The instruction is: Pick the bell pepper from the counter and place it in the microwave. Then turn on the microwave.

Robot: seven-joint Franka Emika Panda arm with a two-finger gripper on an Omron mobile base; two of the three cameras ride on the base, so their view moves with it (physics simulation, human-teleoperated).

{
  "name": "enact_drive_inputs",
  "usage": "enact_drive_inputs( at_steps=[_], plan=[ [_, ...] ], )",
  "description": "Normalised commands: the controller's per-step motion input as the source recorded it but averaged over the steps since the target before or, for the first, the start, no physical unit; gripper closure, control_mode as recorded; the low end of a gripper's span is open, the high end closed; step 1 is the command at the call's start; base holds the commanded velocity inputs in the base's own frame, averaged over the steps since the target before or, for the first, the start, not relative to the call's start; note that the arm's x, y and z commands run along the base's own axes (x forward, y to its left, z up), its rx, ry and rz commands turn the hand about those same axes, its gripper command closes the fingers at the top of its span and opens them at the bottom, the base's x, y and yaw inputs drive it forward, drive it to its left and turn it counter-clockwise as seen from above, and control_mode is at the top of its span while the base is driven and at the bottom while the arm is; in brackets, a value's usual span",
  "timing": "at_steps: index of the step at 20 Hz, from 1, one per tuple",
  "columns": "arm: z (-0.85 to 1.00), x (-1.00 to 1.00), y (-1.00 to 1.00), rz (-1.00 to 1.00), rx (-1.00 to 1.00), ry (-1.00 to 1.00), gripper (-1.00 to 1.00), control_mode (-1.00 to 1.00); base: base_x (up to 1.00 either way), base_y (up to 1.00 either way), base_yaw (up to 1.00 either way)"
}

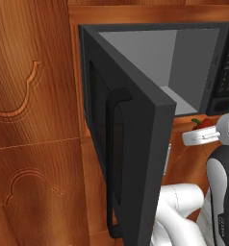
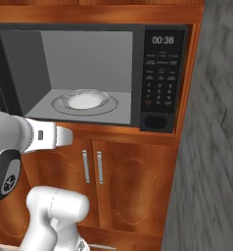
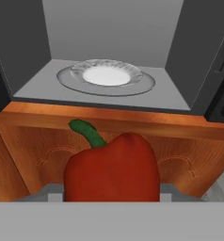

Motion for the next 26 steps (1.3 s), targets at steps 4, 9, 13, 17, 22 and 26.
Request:
enact_drive_inputs(
  at_steps=[4, 9, 13, 17, 22, 26],
  plan=[
    [0.00, 0.00, 0.00, 0.00, 0.00, 0.00, 1.00, 1.00, 0.06, 0.00, 0.00],
    [0.00, 0.00, 0.00, 0.00, 0.00, 0.00, 1.00, 1.00, 0.02, -0.04, 0.00],
    [0.00, 0.00, -0.03, 0.00, 0.00, 0.00, 1.00, -1.00, 0.00, -0.01, 0.00],
    [0.00, 0.00, -0.01, 0.01, 0.00, -0.03, 1.00, -1.00, 0.00, 0.00, 0.00],
    [0.00, 0.01, 0.00, 0.00, 0.00, -0.06, 1.00, -1.00, 0.00, 0.00, 0.00],
    [0.01, 0.11, 0.00, 0.00, 0.00, -0.02, 1.00, -1.00, 0.00, 0.00, 0.00]
  ],
)
